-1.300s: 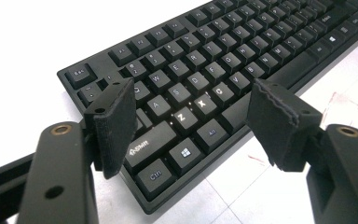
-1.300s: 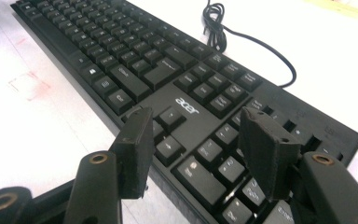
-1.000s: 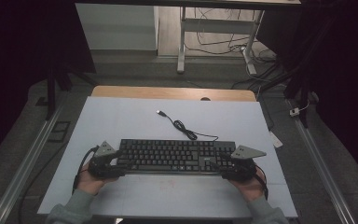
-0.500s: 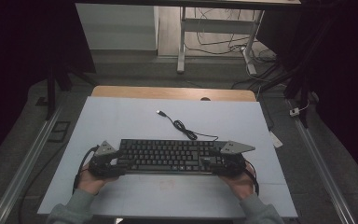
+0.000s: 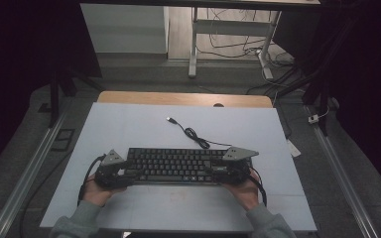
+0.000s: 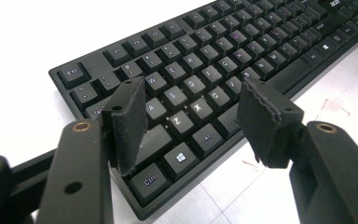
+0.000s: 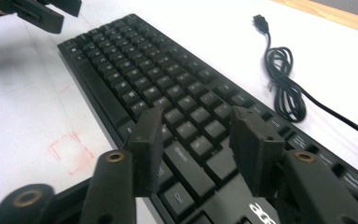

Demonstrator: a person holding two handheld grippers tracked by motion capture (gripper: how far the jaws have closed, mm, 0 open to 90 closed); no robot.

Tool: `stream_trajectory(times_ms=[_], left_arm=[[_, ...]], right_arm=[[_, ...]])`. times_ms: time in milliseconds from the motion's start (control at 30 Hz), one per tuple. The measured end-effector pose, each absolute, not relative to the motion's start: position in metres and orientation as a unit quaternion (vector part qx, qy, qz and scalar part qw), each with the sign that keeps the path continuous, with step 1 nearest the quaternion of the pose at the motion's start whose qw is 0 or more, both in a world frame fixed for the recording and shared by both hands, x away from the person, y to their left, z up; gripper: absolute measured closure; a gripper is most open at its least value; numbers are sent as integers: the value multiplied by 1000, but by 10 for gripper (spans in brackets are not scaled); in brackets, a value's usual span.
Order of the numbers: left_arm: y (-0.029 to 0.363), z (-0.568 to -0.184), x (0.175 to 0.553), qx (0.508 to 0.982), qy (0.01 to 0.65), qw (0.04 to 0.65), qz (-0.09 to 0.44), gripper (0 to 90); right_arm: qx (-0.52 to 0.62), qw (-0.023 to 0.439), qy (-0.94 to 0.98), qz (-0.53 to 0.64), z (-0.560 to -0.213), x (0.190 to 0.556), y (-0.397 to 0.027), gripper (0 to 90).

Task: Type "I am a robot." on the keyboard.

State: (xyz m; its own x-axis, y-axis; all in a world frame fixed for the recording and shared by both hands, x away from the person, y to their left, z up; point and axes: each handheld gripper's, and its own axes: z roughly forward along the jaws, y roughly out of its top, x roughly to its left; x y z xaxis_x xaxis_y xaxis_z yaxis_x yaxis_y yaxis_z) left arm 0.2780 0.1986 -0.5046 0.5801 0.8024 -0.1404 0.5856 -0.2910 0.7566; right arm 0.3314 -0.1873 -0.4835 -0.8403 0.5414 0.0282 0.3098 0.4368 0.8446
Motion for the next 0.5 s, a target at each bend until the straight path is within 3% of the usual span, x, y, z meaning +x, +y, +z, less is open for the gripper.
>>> stream_trajectory(times_ms=[500], left_arm=[[204, -505, 279, 787, 446, 400, 143, 558]], right_arm=[[222, 89, 853, 464, -486, 339, -148, 884]])
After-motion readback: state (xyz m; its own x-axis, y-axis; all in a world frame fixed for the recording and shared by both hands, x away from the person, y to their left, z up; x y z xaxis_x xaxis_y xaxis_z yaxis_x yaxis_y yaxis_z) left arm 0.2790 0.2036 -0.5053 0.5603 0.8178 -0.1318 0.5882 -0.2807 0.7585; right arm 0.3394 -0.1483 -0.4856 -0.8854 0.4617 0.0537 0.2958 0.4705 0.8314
